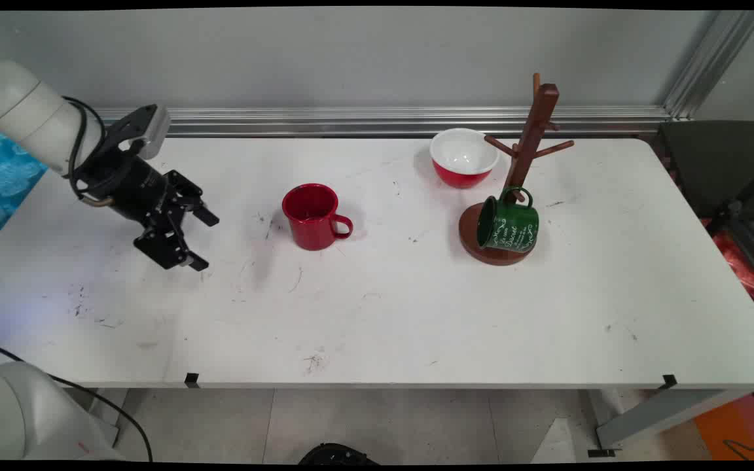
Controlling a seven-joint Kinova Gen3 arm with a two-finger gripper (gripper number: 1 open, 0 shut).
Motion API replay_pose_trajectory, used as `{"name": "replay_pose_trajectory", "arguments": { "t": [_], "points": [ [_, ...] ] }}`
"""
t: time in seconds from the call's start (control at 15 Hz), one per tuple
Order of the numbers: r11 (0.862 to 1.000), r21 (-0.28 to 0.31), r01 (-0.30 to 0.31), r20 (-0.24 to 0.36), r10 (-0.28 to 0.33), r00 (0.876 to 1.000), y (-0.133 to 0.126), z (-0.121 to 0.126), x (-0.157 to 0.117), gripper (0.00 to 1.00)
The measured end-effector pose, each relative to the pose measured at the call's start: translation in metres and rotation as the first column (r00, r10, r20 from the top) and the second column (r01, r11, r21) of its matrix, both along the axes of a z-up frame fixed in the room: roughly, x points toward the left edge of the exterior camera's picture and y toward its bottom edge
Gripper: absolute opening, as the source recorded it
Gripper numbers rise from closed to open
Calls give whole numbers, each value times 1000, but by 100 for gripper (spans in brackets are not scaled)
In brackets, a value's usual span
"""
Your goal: Pick up the green mug from the rack
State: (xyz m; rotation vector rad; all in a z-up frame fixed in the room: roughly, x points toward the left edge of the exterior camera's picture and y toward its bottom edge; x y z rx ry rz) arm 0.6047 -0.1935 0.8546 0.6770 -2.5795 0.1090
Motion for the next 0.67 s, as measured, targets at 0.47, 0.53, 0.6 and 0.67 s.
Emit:
{"name": "replay_pose_trajectory", "arguments": {
  "t": [0.47, 0.53, 0.6, 0.67],
  "points": [
    [999, -44, -14, -98, 10, 995, -28, 24, -47, 100],
    [999, -51, -17, -115, 11, 993, -33, 26, -55, 100],
    [998, -58, -20, -133, 12, 991, -38, 29, -63, 100],
    [997, -67, -24, -153, 14, 988, -44, 30, -72, 100]
  ]
}}
